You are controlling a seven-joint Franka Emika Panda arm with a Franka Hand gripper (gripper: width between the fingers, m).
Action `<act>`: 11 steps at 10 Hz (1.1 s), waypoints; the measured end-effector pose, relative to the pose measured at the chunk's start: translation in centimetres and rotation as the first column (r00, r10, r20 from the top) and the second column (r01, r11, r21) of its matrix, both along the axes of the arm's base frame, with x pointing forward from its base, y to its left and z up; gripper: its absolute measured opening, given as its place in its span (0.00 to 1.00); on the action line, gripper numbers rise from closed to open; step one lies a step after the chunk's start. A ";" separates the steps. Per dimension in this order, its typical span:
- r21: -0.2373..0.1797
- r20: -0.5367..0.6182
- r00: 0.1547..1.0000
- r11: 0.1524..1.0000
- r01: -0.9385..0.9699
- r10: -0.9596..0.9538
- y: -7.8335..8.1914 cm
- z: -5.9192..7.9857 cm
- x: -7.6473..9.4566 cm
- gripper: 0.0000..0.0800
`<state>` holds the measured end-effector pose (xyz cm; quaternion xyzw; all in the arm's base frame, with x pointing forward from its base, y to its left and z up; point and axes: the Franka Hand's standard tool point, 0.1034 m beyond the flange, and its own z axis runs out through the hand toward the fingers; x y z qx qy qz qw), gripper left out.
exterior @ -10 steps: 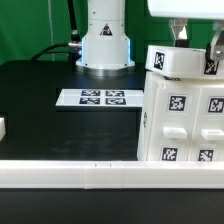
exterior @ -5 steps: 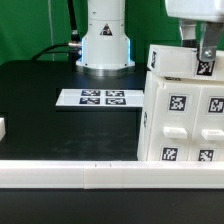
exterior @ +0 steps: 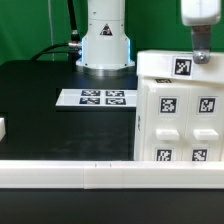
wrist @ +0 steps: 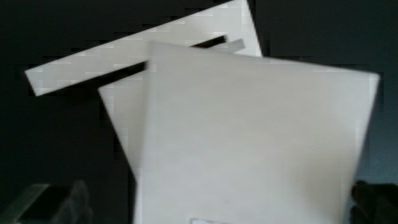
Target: Assemble cabinet
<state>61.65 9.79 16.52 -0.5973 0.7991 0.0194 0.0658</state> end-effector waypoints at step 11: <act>-0.008 0.026 0.760 0.761 -0.649 0.649 1.0 1.3 0.4 1.00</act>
Offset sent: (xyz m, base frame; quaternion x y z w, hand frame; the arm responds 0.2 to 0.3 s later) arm 0.0015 0.0052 0.0207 0.0212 -0.0468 0.0049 0.9987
